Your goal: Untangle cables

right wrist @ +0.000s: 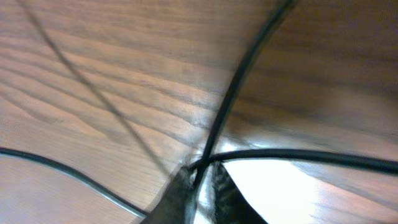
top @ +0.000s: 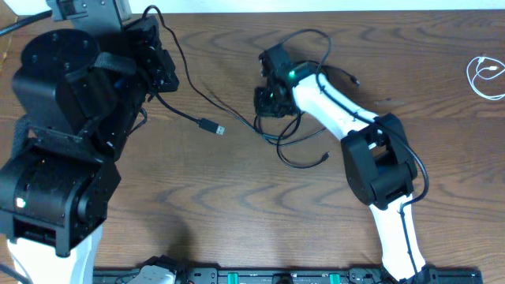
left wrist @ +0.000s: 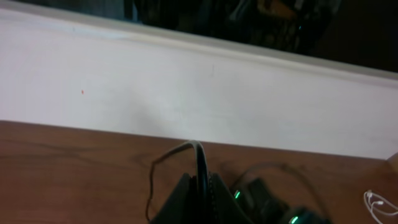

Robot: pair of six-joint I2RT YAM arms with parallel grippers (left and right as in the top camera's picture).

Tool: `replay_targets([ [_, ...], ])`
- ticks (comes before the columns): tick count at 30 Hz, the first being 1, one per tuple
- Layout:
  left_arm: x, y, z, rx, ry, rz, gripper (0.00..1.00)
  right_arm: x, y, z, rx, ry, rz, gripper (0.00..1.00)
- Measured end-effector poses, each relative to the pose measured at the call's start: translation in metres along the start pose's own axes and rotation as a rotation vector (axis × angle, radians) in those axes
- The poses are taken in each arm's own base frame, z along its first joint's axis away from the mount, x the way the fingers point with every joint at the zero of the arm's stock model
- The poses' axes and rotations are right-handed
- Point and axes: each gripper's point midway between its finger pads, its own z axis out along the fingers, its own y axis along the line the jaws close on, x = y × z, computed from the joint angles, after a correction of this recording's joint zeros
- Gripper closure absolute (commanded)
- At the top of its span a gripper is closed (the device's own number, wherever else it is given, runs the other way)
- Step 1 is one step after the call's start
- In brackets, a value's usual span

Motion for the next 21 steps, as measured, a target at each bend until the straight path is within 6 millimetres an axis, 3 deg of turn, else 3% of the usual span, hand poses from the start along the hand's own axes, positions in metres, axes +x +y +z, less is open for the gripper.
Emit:
replay_targets([
  [2, 0.004, 0.001, 0.005, -0.009, 0.019, 0.003, 0.92, -0.014, 0.003, -0.019, -0.001, -0.019, -0.024, 0.99],
  [3, 0.008, 0.003, 0.011, -0.021, 0.035, 0.006, 0.92, -0.029, 0.008, -0.038, -0.010, -0.050, -0.054, 0.99],
  [6, 0.021, 0.012, 0.024, -0.078, 0.088, 0.018, 0.92, -0.043, 0.019, -0.082, -0.009, -0.071, -0.125, 0.99],
  [8, 0.034, 0.019, 0.037, -0.126, 0.140, 0.031, 0.93, -0.053, 0.029, -0.124, -0.017, -0.111, -0.193, 0.99],
  [9, 0.041, 0.021, 0.043, -0.140, 0.166, 0.037, 0.92, -0.058, 0.031, -0.138, -0.022, -0.132, -0.207, 0.94],
  [11, 0.049, 0.023, 0.056, -0.159, 0.196, 0.045, 0.93, -0.071, 0.027, -0.154, -0.027, -0.176, -0.215, 0.74],
  [13, 0.053, 0.024, 0.062, -0.165, 0.210, 0.048, 0.92, -0.072, 0.019, -0.152, -0.016, -0.169, -0.198, 0.63],
  [16, 0.053, 0.024, 0.064, -0.166, 0.211, 0.048, 0.92, -0.066, 0.013, -0.138, -0.004, -0.137, -0.185, 0.56],
  [21, 0.053, 0.024, 0.064, -0.166, 0.208, 0.048, 0.92, -0.038, 0.014, -0.089, 0.006, -0.045, -0.176, 0.48],
])
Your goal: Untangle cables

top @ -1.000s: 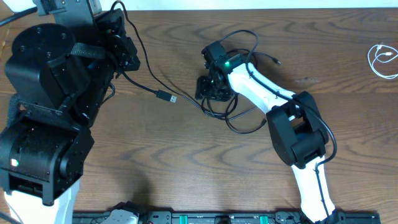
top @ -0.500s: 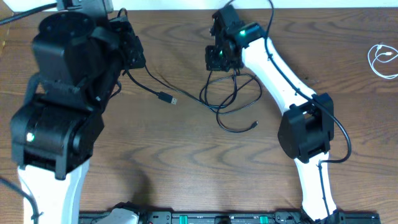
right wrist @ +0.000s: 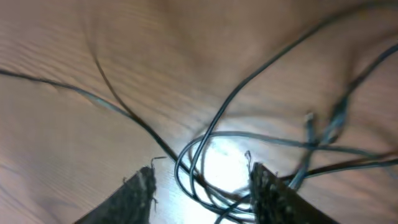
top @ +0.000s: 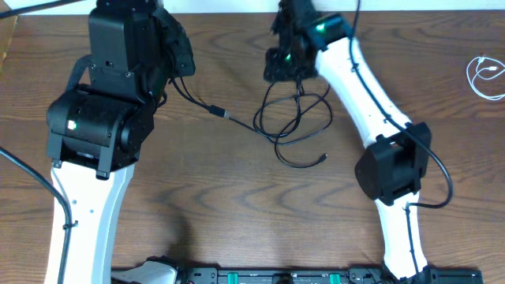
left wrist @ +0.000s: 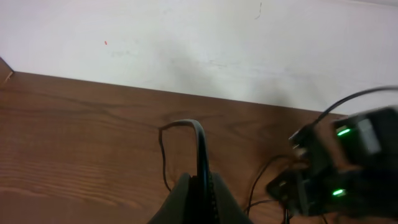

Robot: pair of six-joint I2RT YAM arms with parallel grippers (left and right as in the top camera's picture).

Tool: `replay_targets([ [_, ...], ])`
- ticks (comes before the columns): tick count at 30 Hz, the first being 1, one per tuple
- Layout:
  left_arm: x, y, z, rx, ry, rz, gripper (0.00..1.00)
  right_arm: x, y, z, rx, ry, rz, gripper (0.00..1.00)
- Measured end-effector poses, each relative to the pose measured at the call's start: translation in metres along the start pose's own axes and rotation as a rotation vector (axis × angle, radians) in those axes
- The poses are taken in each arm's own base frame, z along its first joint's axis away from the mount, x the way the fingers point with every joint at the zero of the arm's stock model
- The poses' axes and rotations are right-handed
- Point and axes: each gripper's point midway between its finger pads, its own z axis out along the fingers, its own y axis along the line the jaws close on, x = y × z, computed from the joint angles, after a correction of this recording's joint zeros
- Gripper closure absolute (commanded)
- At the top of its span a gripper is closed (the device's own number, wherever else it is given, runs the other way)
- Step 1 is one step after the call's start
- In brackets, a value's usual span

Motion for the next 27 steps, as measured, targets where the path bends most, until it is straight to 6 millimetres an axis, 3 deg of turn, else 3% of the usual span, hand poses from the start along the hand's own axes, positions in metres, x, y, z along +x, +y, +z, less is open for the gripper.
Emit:
replay_targets([
  [4, 0.000, 0.001, 0.000, -0.003, -0.001, 0.000, 0.92, 0.029, 0.002, 0.038, -0.040, 0.082, 0.006, 0.43],
  [13, 0.004, 0.003, 0.000, -0.011, 0.016, 0.002, 0.92, 0.051, -0.005, 0.095, -0.295, 0.078, 0.000, 0.37],
  [17, 0.004, 0.003, 0.000, -0.011, 0.016, 0.000, 0.92, 0.049, -0.001, 0.102, -0.394, 0.038, -0.001, 0.45],
  [24, 0.005, 0.003, 0.000, -0.012, 0.020, -0.017, 0.92, 0.051, 0.027, 0.116, -0.456, -0.005, 0.039, 0.53],
  [27, 0.006, 0.004, 0.000, -0.013, 0.025, -0.018, 0.92, 0.051, 0.037, 0.120, -0.437, -0.018, 0.057, 0.66],
])
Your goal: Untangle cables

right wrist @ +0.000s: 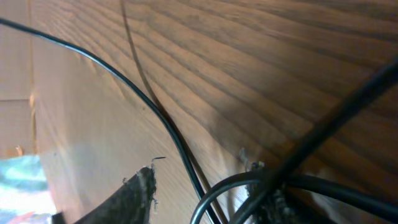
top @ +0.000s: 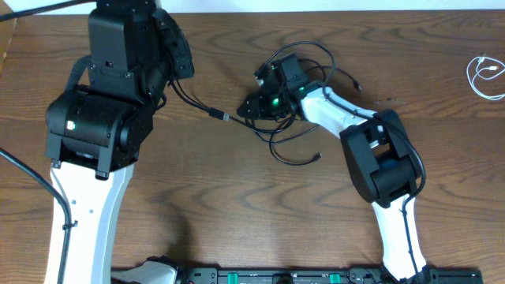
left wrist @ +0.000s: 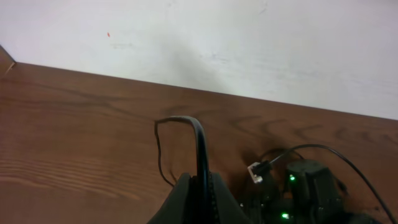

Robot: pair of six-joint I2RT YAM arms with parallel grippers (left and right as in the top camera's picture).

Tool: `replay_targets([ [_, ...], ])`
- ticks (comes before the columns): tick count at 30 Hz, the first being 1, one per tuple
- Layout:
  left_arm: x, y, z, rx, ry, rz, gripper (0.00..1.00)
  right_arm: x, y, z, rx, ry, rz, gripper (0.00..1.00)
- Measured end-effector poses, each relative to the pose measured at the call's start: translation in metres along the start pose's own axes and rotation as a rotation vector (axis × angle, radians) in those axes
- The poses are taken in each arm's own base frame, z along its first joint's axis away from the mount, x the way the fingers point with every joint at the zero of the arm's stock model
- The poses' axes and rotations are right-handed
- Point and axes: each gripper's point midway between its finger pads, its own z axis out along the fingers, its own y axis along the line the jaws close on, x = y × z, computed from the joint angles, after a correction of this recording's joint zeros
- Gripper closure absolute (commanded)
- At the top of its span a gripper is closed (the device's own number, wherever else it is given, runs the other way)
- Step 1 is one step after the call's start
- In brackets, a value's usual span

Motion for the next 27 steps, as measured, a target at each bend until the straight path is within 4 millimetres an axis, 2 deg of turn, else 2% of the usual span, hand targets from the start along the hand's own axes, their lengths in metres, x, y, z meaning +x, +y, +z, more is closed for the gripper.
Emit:
replay_targets([
  [3, 0.003, 0.001, 0.000, -0.004, 0.012, 0.003, 0.92, 0.001, 0.003, 0.007, 0.019, -0.018, 0.021, 0.80],
  [8, 0.006, 0.002, 0.000, -0.007, 0.023, 0.006, 0.92, -0.004, -0.007, 0.004, 0.047, -0.040, 0.053, 0.89],
  [12, 0.011, 0.003, 0.001, -0.014, 0.044, -0.017, 0.92, -0.009, -0.025, -0.009, 0.078, -0.040, 0.082, 0.94],
  [14, 0.016, 0.004, 0.004, -0.021, 0.062, -0.025, 0.92, -0.012, -0.033, -0.023, 0.102, -0.034, 0.091, 0.95],
  [15, 0.019, 0.004, 0.006, -0.026, 0.075, -0.030, 0.92, -0.016, -0.036, -0.038, 0.121, -0.034, 0.090, 0.96],
  [16, 0.023, 0.005, 0.010, -0.032, 0.094, -0.031, 0.92, -0.018, -0.035, -0.043, 0.123, -0.041, 0.086, 0.96],
  [18, 0.030, 0.005, 0.018, -0.043, 0.124, -0.031, 0.92, -0.030, -0.029, -0.073, 0.144, -0.063, 0.073, 0.99],
  [22, 0.047, 0.004, 0.041, -0.071, 0.202, -0.028, 0.92, -0.067, 0.006, -0.159, 0.177, -0.179, -0.002, 0.99],
  [23, 0.050, 0.003, 0.046, -0.077, 0.216, -0.024, 0.92, -0.072, 0.011, -0.171, 0.179, -0.197, -0.015, 0.99],
  [25, 0.060, 0.003, 0.060, -0.091, 0.257, -0.014, 0.92, -0.087, 0.032, -0.222, 0.206, -0.281, -0.062, 0.99],
  [27, 0.064, 0.002, 0.066, -0.097, 0.275, -0.009, 0.92, -0.091, 0.037, -0.247, 0.239, -0.323, -0.075, 0.99],
])
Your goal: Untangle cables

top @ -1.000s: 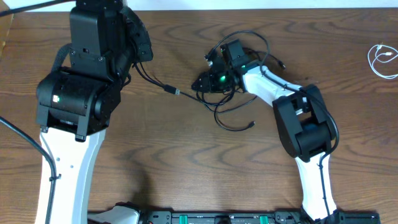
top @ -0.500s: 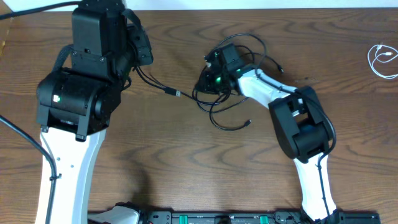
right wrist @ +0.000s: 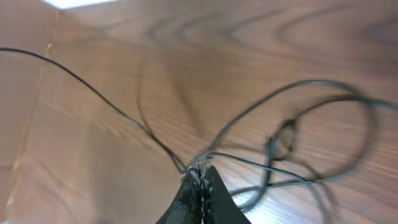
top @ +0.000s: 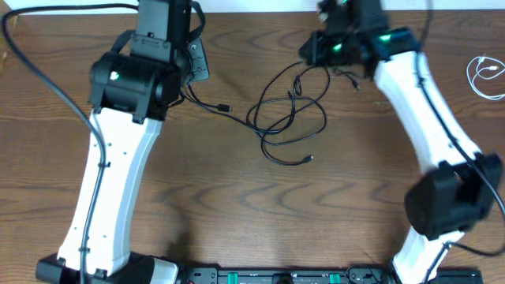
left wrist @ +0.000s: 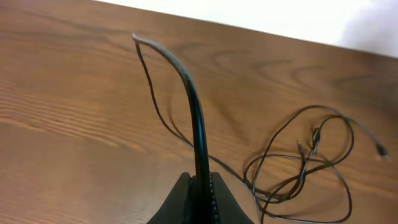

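A tangle of thin black cables (top: 288, 118) lies in loose loops at the middle of the wooden table. Its plug end (top: 224, 107) points left and a free end (top: 309, 160) lies nearer the front. My left gripper (top: 193, 71) is shut on a thicker black cable (left wrist: 193, 106), which arches up from the jaws of that gripper (left wrist: 200, 183). My right gripper (top: 313, 54) hangs over the back of the tangle. In the right wrist view this gripper (right wrist: 200, 173) is shut on thin strands, with cable loops (right wrist: 292, 137) spreading to the right.
A coiled white cable (top: 483, 76) lies at the far right of the table. The table's back edge runs just behind both grippers. A black equipment rail (top: 276, 276) lines the front edge.
My right gripper was open, low at the tangle; now it is shut on thin strands, higher and further back-right. The tangle lies more spread out. My left gripper still holds its cable.
My left gripper held the thick cable throughout. My right gripper was first shut at the tangle, then open high near the back edge, then open low at the tangle. Now it is shut on strands and lifted, with the loops looser.
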Robot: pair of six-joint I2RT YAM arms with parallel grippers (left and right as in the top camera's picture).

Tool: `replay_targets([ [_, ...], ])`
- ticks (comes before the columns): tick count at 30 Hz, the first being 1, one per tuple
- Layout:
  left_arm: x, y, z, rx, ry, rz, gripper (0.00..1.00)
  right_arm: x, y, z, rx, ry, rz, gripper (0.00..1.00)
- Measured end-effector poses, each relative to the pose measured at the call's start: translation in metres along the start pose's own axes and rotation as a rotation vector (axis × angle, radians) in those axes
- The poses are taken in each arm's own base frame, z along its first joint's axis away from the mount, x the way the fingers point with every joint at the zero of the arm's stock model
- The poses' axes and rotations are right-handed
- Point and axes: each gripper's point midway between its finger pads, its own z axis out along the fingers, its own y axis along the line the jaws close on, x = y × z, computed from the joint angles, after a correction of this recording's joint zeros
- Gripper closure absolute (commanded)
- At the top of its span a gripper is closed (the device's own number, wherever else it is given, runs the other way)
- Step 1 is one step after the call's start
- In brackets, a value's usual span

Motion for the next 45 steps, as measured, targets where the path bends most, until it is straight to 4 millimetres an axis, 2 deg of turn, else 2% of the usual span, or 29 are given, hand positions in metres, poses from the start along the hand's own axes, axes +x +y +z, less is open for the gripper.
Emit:
replay_targets([
  [1, 0.002, -0.001, 0.006, -0.005, 0.013, 0.003, 0.92, -0.003, -0.003, -0.010, 0.026, -0.013, -0.004, 0.99],
  [3, 0.005, -0.002, 0.015, -0.014, 0.034, 0.009, 0.92, 0.000, -0.008, -0.012, 0.051, -0.004, 0.001, 0.98],
  [8, 0.014, -0.005, 0.041, -0.038, 0.093, -0.007, 0.92, 0.019, -0.028, 0.004, 0.125, 0.072, 0.005, 0.95],
  [12, 0.017, -0.006, 0.048, -0.045, 0.110, -0.019, 0.92, 0.028, -0.038, 0.018, 0.149, 0.114, 0.001, 0.80],
  [16, 0.017, -0.006, 0.048, -0.045, 0.110, -0.022, 0.92, 0.035, -0.046, 0.033, 0.170, 0.142, 0.000, 0.60],
  [19, 0.017, -0.006, 0.048, -0.045, 0.111, -0.022, 0.92, 0.039, -0.052, 0.052, 0.176, 0.155, -0.008, 0.53],
  [21, 0.017, -0.006, 0.048, -0.045, 0.110, -0.022, 0.92, 0.044, -0.059, 0.070, 0.183, 0.168, -0.010, 0.52],
  [29, 0.017, -0.006, 0.048, -0.045, 0.110, -0.022, 0.93, 0.055, -0.087, 0.131, 0.240, 0.156, 0.005, 0.57],
  [34, 0.017, -0.006, 0.048, -0.046, 0.110, -0.022, 0.92, 0.073, -0.089, 0.163, 0.258, 0.177, 0.023, 0.63],
  [36, 0.017, -0.006, 0.048, -0.045, 0.110, -0.022, 0.92, 0.078, -0.090, 0.167, 0.268, 0.183, 0.029, 0.67],
  [39, 0.017, -0.006, 0.048, -0.045, 0.111, -0.022, 0.92, 0.086, -0.092, 0.175, 0.297, 0.192, 0.043, 0.77],
  [41, 0.017, -0.006, 0.048, -0.046, 0.111, -0.022, 0.93, 0.088, -0.093, 0.179, 0.314, 0.188, 0.053, 0.96],
  [42, 0.017, -0.006, 0.048, -0.046, 0.111, -0.022, 0.92, 0.088, -0.094, 0.179, 0.319, 0.183, 0.062, 0.99],
  [45, 0.017, -0.006, 0.048, -0.046, 0.111, -0.022, 0.92, 0.087, -0.095, 0.179, 0.321, 0.177, 0.071, 0.99],
])
